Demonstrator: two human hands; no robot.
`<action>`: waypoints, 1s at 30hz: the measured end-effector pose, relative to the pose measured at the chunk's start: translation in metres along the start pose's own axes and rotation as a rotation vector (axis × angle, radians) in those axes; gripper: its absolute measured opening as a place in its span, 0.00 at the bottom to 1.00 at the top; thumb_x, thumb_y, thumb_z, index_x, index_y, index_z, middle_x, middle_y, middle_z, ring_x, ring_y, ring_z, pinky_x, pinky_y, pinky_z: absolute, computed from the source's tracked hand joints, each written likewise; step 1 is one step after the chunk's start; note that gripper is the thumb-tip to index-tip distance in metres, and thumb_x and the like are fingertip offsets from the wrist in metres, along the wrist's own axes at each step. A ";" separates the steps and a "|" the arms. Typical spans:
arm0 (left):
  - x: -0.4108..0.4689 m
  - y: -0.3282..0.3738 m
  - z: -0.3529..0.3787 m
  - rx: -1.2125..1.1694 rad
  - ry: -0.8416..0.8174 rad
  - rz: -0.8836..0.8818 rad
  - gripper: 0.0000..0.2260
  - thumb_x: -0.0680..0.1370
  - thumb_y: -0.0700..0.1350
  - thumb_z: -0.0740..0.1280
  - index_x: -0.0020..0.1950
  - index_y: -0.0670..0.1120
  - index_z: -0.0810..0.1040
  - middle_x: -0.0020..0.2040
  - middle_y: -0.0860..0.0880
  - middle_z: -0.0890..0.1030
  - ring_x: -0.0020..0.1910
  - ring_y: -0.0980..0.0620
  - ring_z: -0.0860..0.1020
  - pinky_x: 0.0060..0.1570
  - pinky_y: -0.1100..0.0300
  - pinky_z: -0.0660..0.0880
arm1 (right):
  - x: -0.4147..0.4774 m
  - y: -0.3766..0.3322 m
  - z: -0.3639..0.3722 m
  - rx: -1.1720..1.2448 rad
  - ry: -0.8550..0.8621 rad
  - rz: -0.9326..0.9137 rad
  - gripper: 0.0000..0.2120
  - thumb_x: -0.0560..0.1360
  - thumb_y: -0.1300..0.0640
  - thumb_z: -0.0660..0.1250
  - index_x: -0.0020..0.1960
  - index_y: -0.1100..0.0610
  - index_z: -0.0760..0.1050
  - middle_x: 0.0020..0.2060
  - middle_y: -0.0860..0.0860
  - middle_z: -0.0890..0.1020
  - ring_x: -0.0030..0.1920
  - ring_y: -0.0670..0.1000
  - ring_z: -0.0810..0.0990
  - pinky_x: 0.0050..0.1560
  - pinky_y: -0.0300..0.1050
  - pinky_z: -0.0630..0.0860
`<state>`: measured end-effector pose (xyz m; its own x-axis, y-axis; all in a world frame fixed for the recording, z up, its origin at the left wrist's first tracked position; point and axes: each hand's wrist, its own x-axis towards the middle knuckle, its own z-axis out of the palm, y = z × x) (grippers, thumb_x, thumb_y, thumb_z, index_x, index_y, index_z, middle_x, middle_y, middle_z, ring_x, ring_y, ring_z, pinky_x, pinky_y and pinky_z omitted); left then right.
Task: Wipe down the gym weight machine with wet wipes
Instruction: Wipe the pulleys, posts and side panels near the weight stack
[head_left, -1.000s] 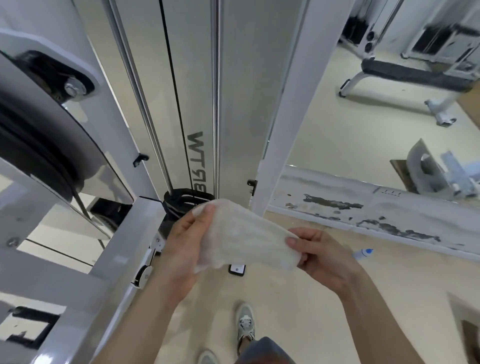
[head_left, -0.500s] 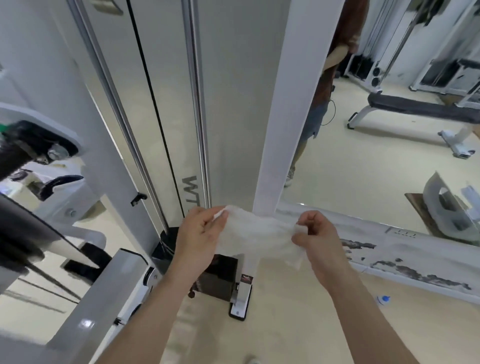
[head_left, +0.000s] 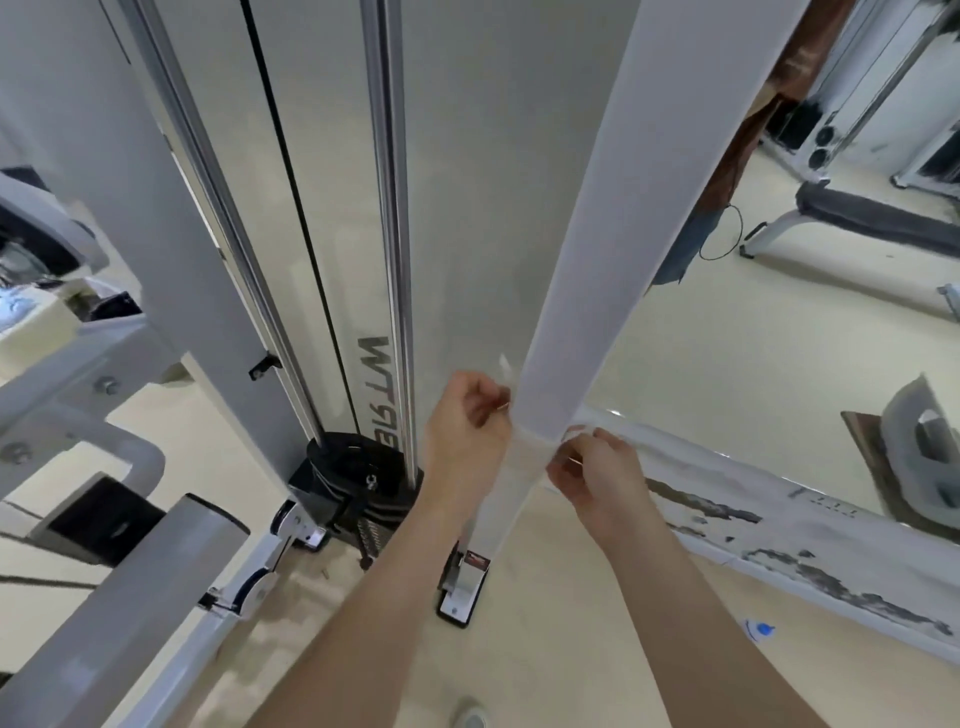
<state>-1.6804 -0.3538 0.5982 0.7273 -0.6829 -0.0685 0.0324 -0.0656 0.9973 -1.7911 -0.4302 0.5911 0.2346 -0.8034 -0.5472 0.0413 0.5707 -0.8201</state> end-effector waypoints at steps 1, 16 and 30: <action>-0.007 -0.004 0.000 0.002 -0.081 0.034 0.15 0.72 0.34 0.67 0.51 0.52 0.74 0.46 0.58 0.82 0.46 0.59 0.80 0.51 0.65 0.74 | 0.001 0.000 -0.001 0.138 -0.007 0.040 0.12 0.69 0.76 0.56 0.38 0.63 0.73 0.32 0.58 0.76 0.32 0.53 0.73 0.37 0.43 0.74; -0.012 -0.079 -0.005 0.414 -0.394 -0.015 0.22 0.78 0.44 0.65 0.71 0.55 0.66 0.57 0.53 0.80 0.56 0.49 0.79 0.54 0.56 0.76 | -0.025 0.071 0.010 -0.564 -0.037 -0.309 0.13 0.79 0.56 0.62 0.62 0.48 0.76 0.51 0.42 0.84 0.53 0.42 0.81 0.56 0.48 0.77; -0.006 -0.059 -0.014 0.357 -0.331 0.186 0.21 0.80 0.44 0.66 0.73 0.52 0.71 0.43 0.63 0.81 0.44 0.69 0.79 0.43 0.79 0.68 | -0.028 0.070 0.015 -0.150 0.232 -0.457 0.15 0.73 0.66 0.73 0.58 0.56 0.81 0.49 0.47 0.86 0.50 0.42 0.84 0.56 0.39 0.78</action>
<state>-1.6772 -0.3356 0.5397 0.4406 -0.8965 0.0472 -0.3550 -0.1256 0.9264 -1.7805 -0.3647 0.5514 0.0039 -0.9905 -0.1372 -0.0541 0.1368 -0.9891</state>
